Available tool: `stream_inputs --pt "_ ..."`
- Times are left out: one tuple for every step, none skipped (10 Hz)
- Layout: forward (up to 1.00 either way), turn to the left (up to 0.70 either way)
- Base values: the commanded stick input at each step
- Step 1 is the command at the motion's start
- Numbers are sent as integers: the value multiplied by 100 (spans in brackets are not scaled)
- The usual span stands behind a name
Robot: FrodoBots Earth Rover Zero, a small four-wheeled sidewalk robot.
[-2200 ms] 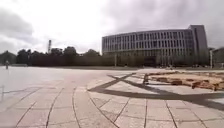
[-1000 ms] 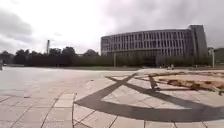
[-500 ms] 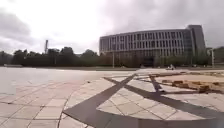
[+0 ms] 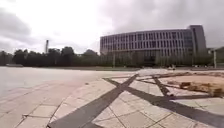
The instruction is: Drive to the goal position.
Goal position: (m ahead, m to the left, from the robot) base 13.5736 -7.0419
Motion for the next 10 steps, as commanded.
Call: stream_inputs --pt "70 0" --pt "70 0" --pt "70 0" --pt "70 0" --pt "70 0" --pt "70 0" --pt "70 0" --pt "70 0" --pt "70 -20" --pt "70 -18"
